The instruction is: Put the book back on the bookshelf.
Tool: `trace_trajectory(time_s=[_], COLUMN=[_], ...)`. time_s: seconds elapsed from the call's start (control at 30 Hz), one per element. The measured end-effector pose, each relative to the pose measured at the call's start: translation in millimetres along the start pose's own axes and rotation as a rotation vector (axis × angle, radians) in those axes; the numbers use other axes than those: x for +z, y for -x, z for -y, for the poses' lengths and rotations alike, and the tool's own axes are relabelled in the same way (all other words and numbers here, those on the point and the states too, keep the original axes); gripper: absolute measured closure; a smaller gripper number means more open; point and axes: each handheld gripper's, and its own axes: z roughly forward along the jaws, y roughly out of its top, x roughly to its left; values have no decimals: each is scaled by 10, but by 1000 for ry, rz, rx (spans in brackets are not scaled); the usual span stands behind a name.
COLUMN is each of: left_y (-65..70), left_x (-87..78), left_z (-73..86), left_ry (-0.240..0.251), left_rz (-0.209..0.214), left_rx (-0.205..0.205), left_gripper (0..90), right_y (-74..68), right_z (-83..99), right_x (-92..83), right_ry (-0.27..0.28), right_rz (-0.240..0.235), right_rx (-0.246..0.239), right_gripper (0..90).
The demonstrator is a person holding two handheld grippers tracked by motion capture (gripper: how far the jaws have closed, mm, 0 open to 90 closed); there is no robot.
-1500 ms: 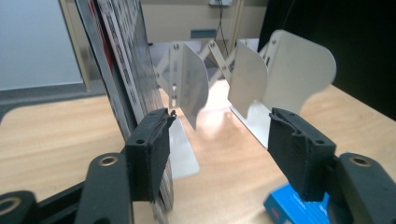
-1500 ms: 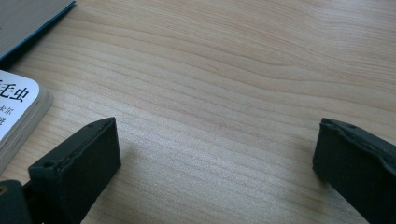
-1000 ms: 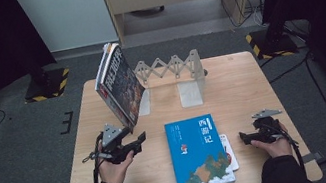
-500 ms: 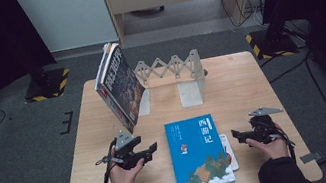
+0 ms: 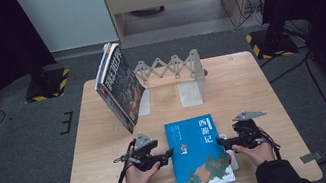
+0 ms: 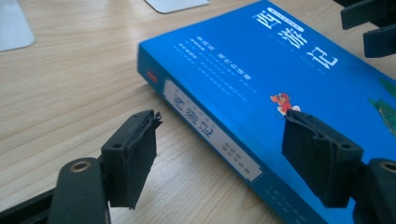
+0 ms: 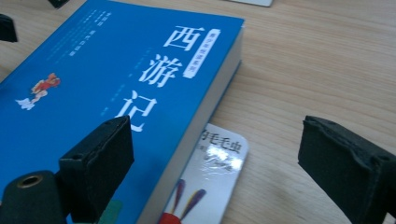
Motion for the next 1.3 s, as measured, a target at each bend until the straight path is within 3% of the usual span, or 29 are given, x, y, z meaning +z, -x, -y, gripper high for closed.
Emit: trace_trajectory(time_s=[0.1,0.2,0.37,0.57,0.73,0.83,1.03,1.3], left_y=[41,47,26,4,6,7,-44,-40], left_x=[58,86,147,235,327,375,416,417], left_z=[15,21,57,92,134,158,165,168], left_ry=[-17,-15,-4,20,40,49,20,24], left_rz=[14,24,64,110,162,166,204,202], left_rx=[18,11,-33,-50,-102,-133,-214,-222], left_gripper=[248,225,167,105,76,31,4,11], right_y=[-41,-75,-125,-153,-158,-165,-180,-178], right_z=[1,4,8,19,20,21,28,27], right_x=[36,60,113,166,182,186,209,225], right_ry=[-11,-15,-30,-44,-43,-47,-47,-48], right_rz=[-12,-23,-37,-62,-69,-77,-94,-105], right_rx=[-9,-15,-30,-17,-13,-5,6,13], right_gripper=[106,109,110,112,116,120,129,129])
